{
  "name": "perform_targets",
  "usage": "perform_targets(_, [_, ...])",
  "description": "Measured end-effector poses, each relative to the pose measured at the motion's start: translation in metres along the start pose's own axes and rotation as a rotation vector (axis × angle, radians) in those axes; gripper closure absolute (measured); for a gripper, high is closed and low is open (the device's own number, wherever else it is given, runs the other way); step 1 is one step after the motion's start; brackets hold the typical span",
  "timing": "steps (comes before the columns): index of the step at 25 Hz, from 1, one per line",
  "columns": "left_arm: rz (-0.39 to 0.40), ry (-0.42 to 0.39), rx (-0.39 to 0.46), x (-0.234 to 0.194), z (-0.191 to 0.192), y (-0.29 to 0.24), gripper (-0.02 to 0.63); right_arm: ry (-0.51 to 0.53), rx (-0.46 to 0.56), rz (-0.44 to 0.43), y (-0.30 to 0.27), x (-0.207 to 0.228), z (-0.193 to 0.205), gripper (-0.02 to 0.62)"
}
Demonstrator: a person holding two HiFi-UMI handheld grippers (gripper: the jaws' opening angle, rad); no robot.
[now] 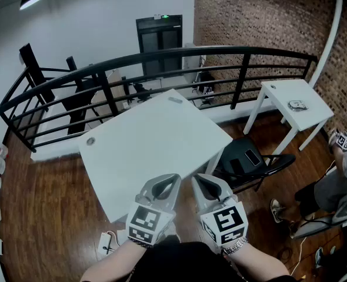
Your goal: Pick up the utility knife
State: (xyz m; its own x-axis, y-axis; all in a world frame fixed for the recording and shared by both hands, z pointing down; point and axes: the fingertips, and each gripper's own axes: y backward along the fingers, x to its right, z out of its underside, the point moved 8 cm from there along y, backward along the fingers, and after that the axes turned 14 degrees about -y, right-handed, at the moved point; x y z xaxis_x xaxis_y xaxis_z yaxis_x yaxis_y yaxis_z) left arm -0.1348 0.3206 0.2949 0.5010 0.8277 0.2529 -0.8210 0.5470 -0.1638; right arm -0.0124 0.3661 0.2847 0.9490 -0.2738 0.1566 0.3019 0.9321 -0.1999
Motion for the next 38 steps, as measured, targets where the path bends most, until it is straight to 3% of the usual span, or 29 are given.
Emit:
perform_targets(12, [-0.001, 0.044, 0.013, -0.092, 0.027, -0.071, 0.589, 0.044, -0.033, -0.023, -0.121, 0.032, -0.018, 0.602])
perform_targets(17, [-0.021, 0.035, 0.014, -0.143, 0.019, -0.079, 0.589, 0.074, -0.049, -0.030, -0.165, 0.028, -0.043, 0.603])
perform_targets(29, [-0.060, 0.043, -0.034, -0.219, 0.023, -0.089, 0.589, 0.093, -0.124, -0.084, -0.261, 0.027, -0.063, 0.602])
perform_targets(38, [-0.093, 0.063, -0.101, -0.241, 0.037, -0.160, 0.589, 0.040, -0.134, -0.111, -0.315, 0.098, -0.067, 0.593])
